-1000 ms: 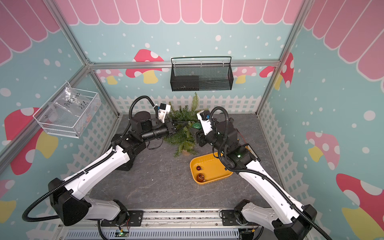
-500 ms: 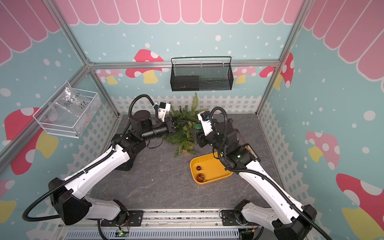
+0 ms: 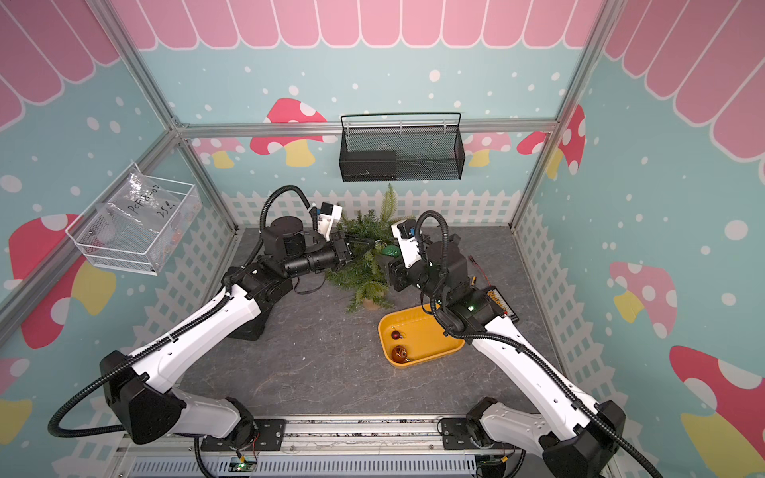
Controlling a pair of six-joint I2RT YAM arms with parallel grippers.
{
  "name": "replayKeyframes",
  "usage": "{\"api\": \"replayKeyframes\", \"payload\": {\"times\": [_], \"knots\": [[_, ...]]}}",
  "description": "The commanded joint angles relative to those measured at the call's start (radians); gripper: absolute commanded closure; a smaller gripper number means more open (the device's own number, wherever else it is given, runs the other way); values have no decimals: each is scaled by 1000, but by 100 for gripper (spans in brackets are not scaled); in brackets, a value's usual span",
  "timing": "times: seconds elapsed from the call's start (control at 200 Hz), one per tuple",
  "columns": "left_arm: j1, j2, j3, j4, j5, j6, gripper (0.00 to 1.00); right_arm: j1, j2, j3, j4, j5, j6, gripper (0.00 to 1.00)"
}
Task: Decorate the small christmas tree with ornaments
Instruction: Hang an ornament on the christmas tree.
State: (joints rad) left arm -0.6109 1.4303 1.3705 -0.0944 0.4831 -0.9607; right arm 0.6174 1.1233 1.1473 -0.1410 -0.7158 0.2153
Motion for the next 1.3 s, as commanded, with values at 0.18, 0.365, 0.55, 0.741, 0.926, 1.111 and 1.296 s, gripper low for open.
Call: {"api": "replayKeyframes", "payload": {"times": [0.18, 0.365, 0.55, 0.741, 0.926, 1.111, 1.296], "knots": [[0, -26, -32, -7, -18, 7, 100, 7, -37, -29, -3, 21, -12, 45], [2, -50, -35, -20, -34, 16, 95, 7, -63, -57, -11, 20, -11, 45], [2, -73, -42, -17, -51, 14, 72, 5, -76, -62, 8, 4, 1, 41], [4, -112, -62, -14, -62, 13, 69, 6, -119, -88, 19, 17, 12, 26], [9, -157, -92, -17, -73, 14, 66, 7, -140, -92, 0, 42, 22, 23], [11, -240, -153, -64, -107, 50, 57, 7, -188, -98, -63, 173, 62, 27], [9, -376, -301, -124, -197, 88, 50, 6, -314, -230, -109, 286, 148, 30]]}}
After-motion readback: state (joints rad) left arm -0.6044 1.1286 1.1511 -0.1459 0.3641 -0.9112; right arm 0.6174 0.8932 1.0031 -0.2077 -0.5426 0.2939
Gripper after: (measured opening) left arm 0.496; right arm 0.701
